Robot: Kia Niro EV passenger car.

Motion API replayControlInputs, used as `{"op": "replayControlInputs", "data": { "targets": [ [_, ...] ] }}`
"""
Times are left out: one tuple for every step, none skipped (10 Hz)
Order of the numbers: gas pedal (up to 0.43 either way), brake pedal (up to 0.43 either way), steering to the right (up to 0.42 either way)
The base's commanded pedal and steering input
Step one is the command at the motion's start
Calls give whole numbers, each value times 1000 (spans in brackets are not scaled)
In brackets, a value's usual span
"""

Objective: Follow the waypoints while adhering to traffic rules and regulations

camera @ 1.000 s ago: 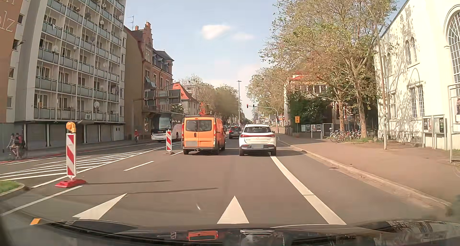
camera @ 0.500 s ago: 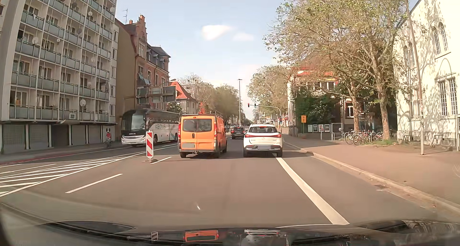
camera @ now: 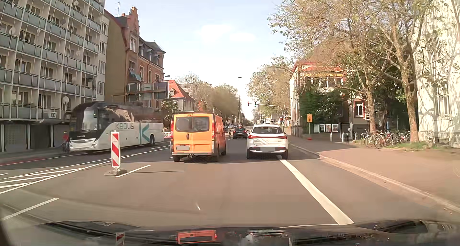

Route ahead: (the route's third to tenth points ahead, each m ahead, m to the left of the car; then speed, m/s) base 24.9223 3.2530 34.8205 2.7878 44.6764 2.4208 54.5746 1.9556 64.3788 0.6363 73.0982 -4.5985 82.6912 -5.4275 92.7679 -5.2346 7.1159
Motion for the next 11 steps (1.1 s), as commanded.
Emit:
{"op": "replayControlInputs", "data": {
  "targets": [
    [0,0,8],
    [0,0,10],
    [0,0,12],
    [0,0,14],
    [0,43,17],
    [0,73,20],
    [0,104,23],
    [0,122,23],
    [0,140,23],
    [0,159,23],
    [0,165,24]
  ]
}}
